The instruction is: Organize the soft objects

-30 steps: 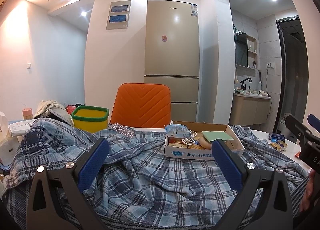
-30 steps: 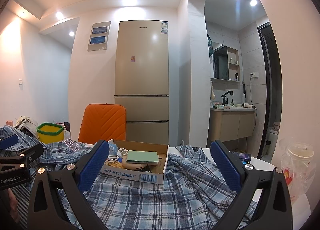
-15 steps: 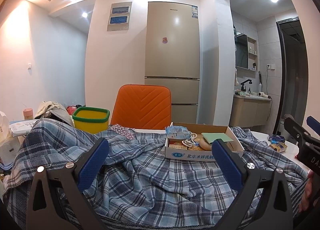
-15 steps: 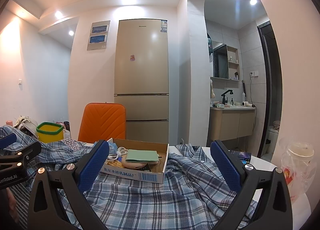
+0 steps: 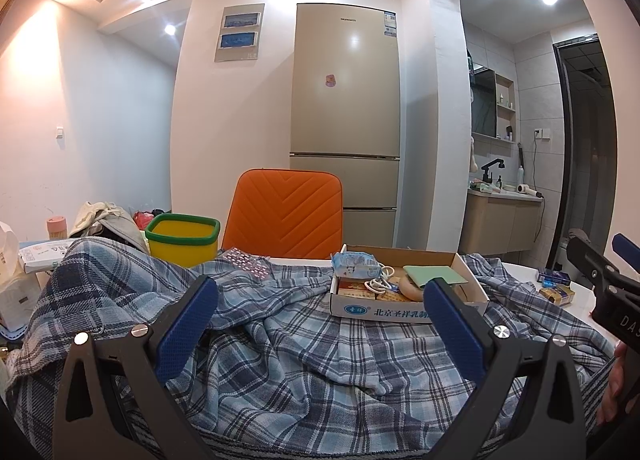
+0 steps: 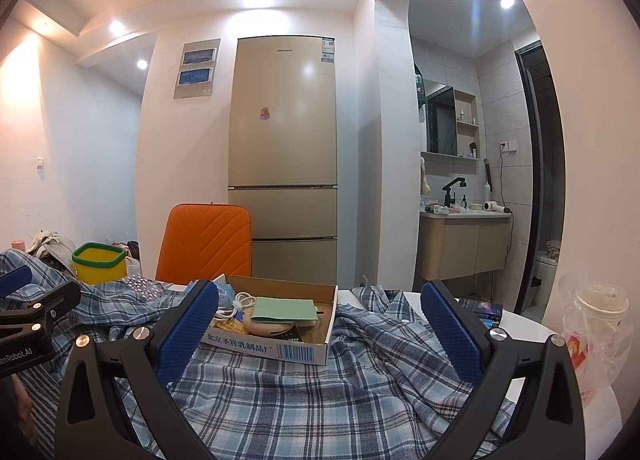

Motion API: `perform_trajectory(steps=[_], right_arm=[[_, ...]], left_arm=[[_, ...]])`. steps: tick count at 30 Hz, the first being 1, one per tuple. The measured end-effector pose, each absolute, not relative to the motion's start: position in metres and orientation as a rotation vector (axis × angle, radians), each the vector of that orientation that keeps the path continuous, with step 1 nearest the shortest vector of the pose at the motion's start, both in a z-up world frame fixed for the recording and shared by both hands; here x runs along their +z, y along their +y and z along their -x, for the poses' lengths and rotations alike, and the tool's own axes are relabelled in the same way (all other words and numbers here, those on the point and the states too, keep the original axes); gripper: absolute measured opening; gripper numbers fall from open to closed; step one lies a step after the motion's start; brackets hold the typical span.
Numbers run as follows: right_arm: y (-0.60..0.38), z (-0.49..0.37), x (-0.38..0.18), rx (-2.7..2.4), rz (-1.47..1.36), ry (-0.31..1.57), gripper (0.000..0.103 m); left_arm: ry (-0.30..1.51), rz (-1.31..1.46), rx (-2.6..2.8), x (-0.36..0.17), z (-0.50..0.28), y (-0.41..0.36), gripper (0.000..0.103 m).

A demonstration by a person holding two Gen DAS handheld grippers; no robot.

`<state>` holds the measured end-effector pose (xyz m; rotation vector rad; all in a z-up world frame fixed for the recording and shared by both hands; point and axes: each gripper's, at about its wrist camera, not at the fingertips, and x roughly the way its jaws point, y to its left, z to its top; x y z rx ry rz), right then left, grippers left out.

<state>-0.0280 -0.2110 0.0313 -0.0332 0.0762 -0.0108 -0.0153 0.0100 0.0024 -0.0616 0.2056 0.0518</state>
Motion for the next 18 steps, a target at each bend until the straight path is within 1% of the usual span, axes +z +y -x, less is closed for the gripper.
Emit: perform_trajectory(steps=[18], right_arm=[[-0.2108, 0.0289, 0.0321, -0.011, 0.034, 0.078, 0.103]], left_arm=[[0.215, 0.063, 0.05, 0.0009, 0.0137, 0.0105, 0.102]])
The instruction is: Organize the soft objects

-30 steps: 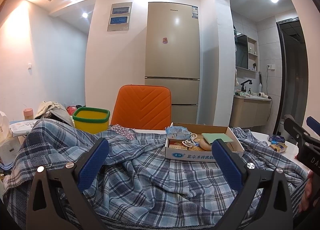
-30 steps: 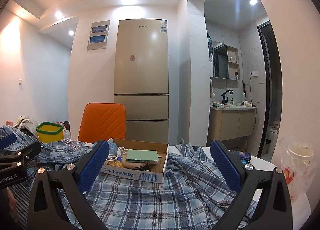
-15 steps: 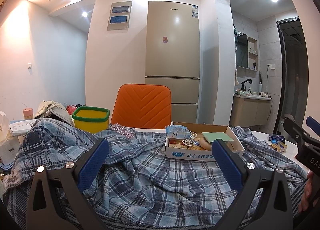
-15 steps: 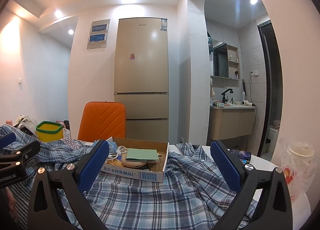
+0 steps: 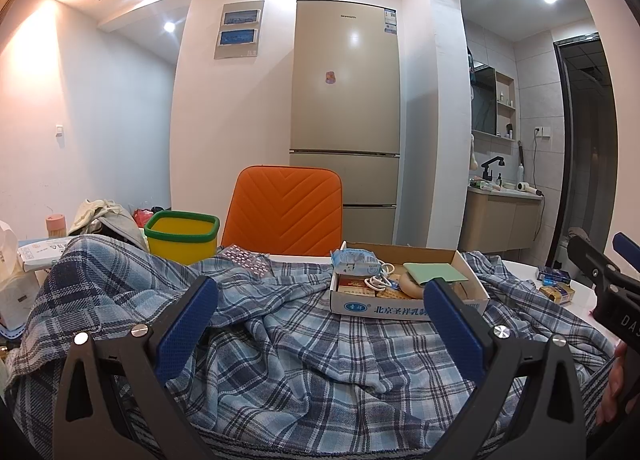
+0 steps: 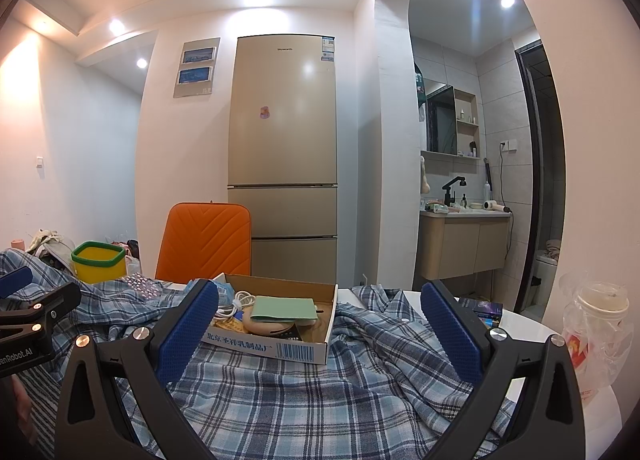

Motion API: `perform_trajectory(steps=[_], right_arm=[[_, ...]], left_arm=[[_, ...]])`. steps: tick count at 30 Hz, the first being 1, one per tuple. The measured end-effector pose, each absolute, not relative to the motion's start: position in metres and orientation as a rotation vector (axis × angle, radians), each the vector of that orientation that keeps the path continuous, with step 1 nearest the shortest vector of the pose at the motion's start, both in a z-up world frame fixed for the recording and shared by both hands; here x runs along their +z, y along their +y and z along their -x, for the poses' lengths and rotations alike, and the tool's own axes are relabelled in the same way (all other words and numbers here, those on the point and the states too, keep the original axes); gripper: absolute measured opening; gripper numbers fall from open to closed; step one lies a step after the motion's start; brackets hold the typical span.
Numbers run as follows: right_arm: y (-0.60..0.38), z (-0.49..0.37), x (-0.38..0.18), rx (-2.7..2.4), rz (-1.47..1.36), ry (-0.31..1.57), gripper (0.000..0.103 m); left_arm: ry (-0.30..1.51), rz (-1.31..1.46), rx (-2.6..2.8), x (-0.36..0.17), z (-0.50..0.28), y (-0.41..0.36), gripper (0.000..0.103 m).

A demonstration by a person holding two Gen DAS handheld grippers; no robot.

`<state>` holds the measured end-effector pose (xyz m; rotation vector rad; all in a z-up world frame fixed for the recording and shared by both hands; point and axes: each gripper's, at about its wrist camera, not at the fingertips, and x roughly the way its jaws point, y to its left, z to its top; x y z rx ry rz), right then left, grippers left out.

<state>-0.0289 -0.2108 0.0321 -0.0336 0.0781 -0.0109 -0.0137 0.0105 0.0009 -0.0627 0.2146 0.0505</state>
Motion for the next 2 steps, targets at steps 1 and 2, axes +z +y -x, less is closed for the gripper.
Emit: perform_trajectory(steps=[1, 2], right_arm=[[-0.2108, 0.0289, 0.0326, -0.011, 0.033, 0.078, 0.103], [-0.2108, 0.0289, 0.0326, -0.011, 0.033, 0.079, 0.103]], left_arm=[[0.216, 0.063, 0.051, 0.0009, 0.0139, 0.0108, 0.102], [0.217, 0.063, 0.051, 0.0001, 0.0137, 0.0111, 0.102]])
